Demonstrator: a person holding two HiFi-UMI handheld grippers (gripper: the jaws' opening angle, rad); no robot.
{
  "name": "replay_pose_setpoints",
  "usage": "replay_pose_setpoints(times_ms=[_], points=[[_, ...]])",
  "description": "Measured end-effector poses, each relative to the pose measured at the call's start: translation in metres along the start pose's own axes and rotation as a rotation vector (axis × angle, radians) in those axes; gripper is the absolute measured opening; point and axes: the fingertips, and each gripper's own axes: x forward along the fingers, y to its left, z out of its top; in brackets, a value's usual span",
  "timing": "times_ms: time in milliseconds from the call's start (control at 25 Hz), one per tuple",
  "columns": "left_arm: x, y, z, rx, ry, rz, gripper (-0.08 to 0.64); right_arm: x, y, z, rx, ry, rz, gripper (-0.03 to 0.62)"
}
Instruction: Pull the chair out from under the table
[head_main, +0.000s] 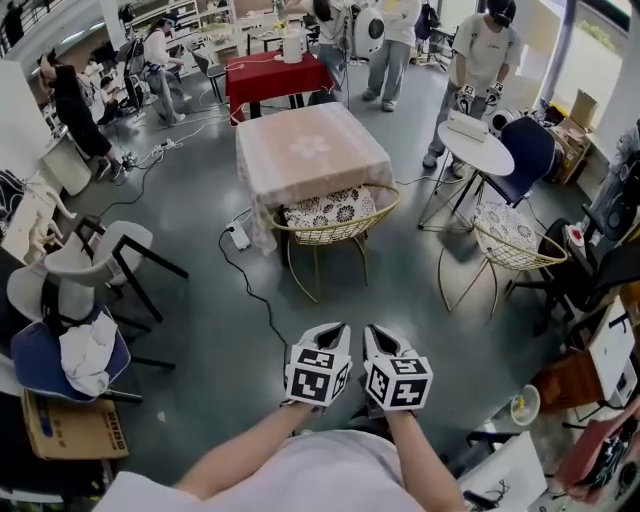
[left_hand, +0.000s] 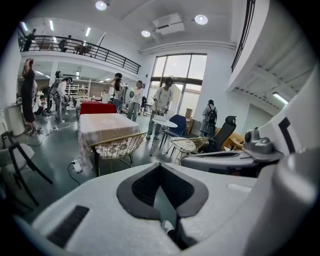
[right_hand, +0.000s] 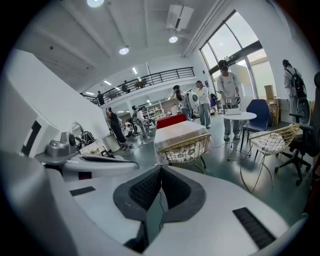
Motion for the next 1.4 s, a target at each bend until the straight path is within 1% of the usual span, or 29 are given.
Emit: replay_pose_setpoints(times_ms=[440, 680, 920, 1120, 1400], points=[[0.078, -0.005, 0.048, -0.044, -0.001, 0.078, 0.004, 0.044, -0.068, 0.044, -0.045, 0.037, 0.095, 0.003], [0.113, -0.008, 0.061, -0.071, 0.015, 0.135, 0.004, 0.063, -0.104, 0.06, -0.045, 0.054, 0.148, 0.003], [0.148, -0.021, 0.074, -0.087, 0.019, 0.177, 0.005, 0.072, -0.143, 0.07, -0.055, 0.071, 0.19, 0.003], [0.164, -0.026, 0.082, -0.101, 0.013, 0.208, 0.003, 0.077, -0.16, 0.076, -0.08, 0.083, 0.223, 0.003], [0.176, -0.026, 0.083, -0.111, 0.027, 0.219, 0.004, 0.086, -0.172, 0.08, -0.087, 0.1, 0.233, 0.003]])
